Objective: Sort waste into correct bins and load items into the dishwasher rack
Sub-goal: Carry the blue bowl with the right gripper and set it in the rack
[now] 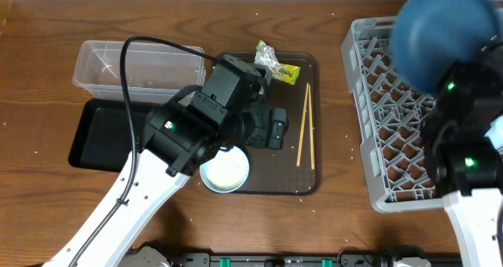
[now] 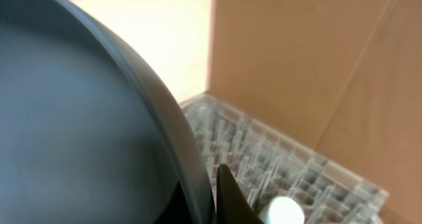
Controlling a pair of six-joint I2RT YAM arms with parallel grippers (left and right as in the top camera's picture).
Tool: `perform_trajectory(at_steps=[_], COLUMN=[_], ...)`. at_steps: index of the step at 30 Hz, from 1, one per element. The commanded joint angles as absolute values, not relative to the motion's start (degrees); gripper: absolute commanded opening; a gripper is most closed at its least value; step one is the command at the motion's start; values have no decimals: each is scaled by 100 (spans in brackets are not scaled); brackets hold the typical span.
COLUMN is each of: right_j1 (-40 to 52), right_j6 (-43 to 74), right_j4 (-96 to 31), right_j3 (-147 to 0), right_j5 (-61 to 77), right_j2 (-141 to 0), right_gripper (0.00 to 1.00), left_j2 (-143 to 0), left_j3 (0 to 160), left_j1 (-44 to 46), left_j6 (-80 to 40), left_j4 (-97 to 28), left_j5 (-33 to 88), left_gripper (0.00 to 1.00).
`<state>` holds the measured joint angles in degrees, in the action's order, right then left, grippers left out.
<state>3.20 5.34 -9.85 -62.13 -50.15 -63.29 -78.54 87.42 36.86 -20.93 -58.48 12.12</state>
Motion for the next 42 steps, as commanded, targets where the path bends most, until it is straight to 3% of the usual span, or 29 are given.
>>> perform_trajectory(at_steps=[1, 9, 17, 26, 32, 42], right_j1=[-3, -910, -1647, -2025, -2051, -2056], right_j6=[-1302, -3575, -3656, -4412, -5415, -5791], right_j4=[-244, 1597, 2587, 2816, 3282, 3922], right_j3=[-6257, -6257, -6257, -6257, -6257, -6257], right_j5=[-5662, -5043, -4890, -2884, -2974, -3474], right_j2=[-6709, -8029, -8849, -9072, -9435, -10239], right_gripper=[1, 1, 1, 1, 1, 1], left_j2=[-7800, -7800, -7802, -7813, -7824, -7824], left_j3=[8838, 8838, 8838, 8836, 8836, 8836], left_j1=[3669, 3669, 3669, 3669, 3669, 3669], left_j6=[-2058, -2058, -2056, -2056, -2056, -2058], left_j4=[-5929, -5946, -5946, -6104, -6101, -6101], left_j5=[1308, 1308, 1306, 1306, 1306, 1306], left_gripper=[96, 96, 97, 97, 97, 97])
